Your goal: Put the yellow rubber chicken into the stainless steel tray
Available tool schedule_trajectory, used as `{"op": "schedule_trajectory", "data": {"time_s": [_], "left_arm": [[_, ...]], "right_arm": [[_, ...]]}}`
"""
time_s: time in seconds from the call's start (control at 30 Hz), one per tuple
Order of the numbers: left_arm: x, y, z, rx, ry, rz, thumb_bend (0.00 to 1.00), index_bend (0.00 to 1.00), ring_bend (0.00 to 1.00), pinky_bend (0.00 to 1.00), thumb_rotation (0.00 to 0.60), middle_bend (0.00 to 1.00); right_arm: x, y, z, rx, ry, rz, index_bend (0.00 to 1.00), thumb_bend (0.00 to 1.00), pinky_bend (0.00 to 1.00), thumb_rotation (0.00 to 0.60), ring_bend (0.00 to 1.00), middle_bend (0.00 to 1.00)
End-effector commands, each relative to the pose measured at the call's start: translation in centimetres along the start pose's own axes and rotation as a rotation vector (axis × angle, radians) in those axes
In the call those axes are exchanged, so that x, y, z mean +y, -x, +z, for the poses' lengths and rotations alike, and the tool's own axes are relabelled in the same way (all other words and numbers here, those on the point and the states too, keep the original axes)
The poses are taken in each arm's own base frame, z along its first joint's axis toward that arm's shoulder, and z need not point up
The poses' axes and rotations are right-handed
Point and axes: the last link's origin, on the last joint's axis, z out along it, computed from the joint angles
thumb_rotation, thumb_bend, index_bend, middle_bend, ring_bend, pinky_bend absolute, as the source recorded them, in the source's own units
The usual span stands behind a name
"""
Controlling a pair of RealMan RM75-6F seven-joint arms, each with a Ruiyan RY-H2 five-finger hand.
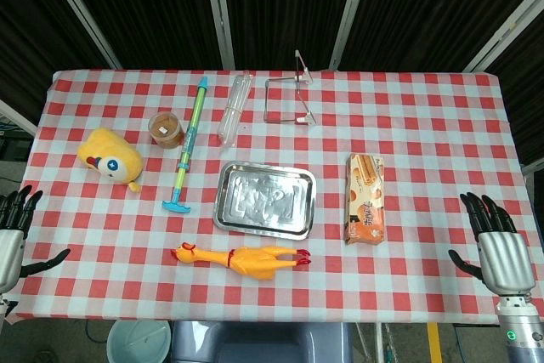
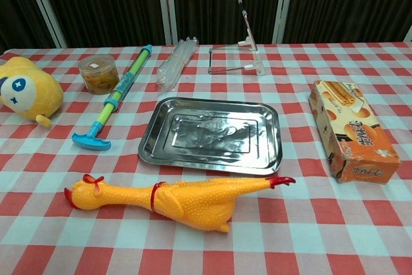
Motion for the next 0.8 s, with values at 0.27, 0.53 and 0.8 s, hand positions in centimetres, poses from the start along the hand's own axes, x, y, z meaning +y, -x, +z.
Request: {"op": "schedule_trajectory", "data": {"time_s": [0.27,0.53,0.8], "left_arm": [[0.4,0.0,0.3,0.024,0.016,-0.012,0.01,0.0,0.0,0.0,0.6,0.0],[0.6,0.1,0.2,-0.009,0.034,-0.009,0.01,0.01,0.0,0.0,0.6,0.0],[3.4,-0.1,2.0,0.06,0.205,0.008,0.01,0.22,0.15,0.21,0.6,0.25]], "right_arm": [[0.0,-0.1,0.1,0.016,-0.007,0.003,0.0,0.23,0.15,0.6,0.06,0.1],[0.3,0.0,-0.3,0.016,-0.008,0.011,0.0,0.23,0.15,0.6,0.06,0.1],[0.1,0.0,-0.3,0.02,-0.026,0.014,0.0,0.23,0.15,0.6,0.06,0.1]]}}
